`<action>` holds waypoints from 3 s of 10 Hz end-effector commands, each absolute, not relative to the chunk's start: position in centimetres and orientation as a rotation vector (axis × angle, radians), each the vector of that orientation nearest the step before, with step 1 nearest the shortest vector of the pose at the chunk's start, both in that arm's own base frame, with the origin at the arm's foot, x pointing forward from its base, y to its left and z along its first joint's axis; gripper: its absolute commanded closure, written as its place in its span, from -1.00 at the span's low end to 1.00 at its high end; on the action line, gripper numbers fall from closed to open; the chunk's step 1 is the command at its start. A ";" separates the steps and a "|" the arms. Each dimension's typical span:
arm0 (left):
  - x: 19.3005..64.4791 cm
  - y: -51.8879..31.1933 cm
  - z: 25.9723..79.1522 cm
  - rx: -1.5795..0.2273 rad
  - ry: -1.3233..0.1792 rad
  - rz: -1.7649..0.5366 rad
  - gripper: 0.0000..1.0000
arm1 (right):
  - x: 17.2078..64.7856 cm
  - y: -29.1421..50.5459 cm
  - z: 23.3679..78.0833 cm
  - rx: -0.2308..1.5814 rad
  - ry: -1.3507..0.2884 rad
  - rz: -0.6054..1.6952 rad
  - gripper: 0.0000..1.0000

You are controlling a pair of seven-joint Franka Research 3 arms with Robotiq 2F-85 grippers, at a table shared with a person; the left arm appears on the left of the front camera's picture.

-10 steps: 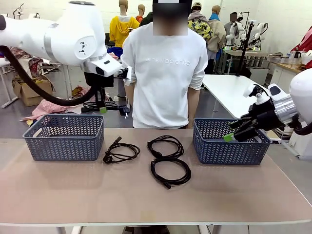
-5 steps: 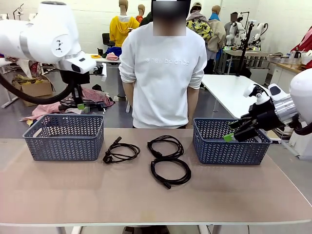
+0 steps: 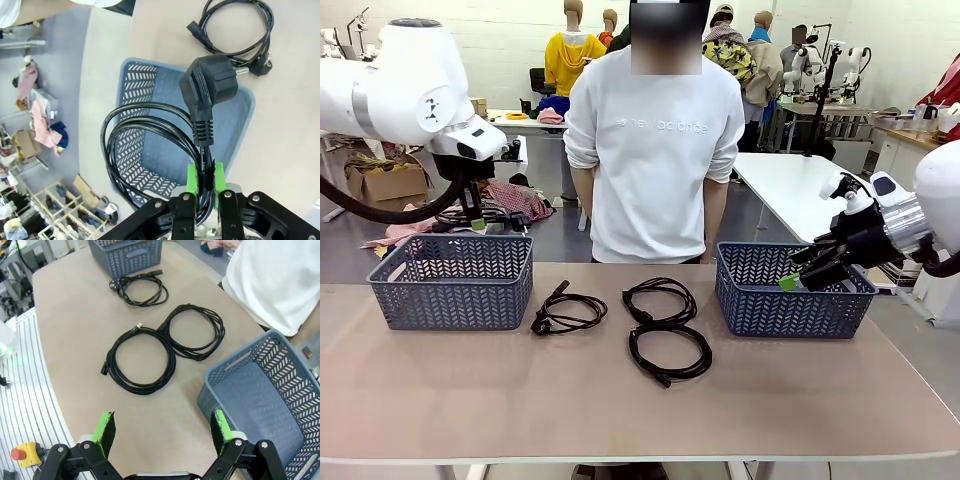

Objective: Organize the cables according to human instructions.
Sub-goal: Pick up a bundle of cables and place it in the basket indicated by the human.

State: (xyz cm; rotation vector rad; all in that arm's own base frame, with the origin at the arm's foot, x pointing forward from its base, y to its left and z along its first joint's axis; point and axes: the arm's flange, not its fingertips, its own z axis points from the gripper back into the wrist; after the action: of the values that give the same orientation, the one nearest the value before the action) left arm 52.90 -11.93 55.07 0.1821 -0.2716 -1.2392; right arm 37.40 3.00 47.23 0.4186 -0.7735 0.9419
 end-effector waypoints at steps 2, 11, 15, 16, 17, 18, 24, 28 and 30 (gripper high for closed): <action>52.9 -11.8 55.7 0.185 -0.270 -1.238 1.00 | 37.8 3.0 47.2 0.432 -0.798 0.959 -1.00; 54.4 -8.7 50.6 0.259 -0.291 -1.240 0.70 | 37.8 3.0 47.2 0.432 -0.798 0.959 -1.00; 55.2 -6.5 47.2 0.268 -0.298 -1.209 0.70 | 37.8 3.0 47.2 0.432 -0.798 0.959 -1.00; 55.5 -6.0 46.5 0.261 -0.302 -1.196 0.70 | 37.8 3.0 47.2 0.432 -0.798 0.959 -1.00; 55.7 -5.8 46.0 0.260 -0.300 -1.187 0.70 | 37.8 3.0 47.2 0.432 -0.798 0.959 -1.00; 56.0 -5.4 45.3 0.248 -0.293 -1.171 0.70 | 37.8 3.0 47.2 0.432 -0.798 0.959 -1.00; 56.5 -4.7 44.1 0.220 -0.272 -1.159 -0.08 | 37.8 3.0 47.2 0.432 -0.798 0.959 -1.00; 56.5 -4.6 45.3 0.189 -0.233 -1.155 -0.86 | 37.8 3.0 47.2 0.432 -0.798 0.959 -1.00; 56.8 -4.3 45.9 0.133 -0.206 -1.145 -1.00 | 37.8 3.0 47.2 0.432 -0.798 0.959 -1.00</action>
State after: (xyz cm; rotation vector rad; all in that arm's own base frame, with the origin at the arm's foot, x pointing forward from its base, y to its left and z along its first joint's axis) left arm 56.53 -5.08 45.07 0.1770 -0.2158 -1.1446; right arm 37.41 3.06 47.16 0.4273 -0.7797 0.9399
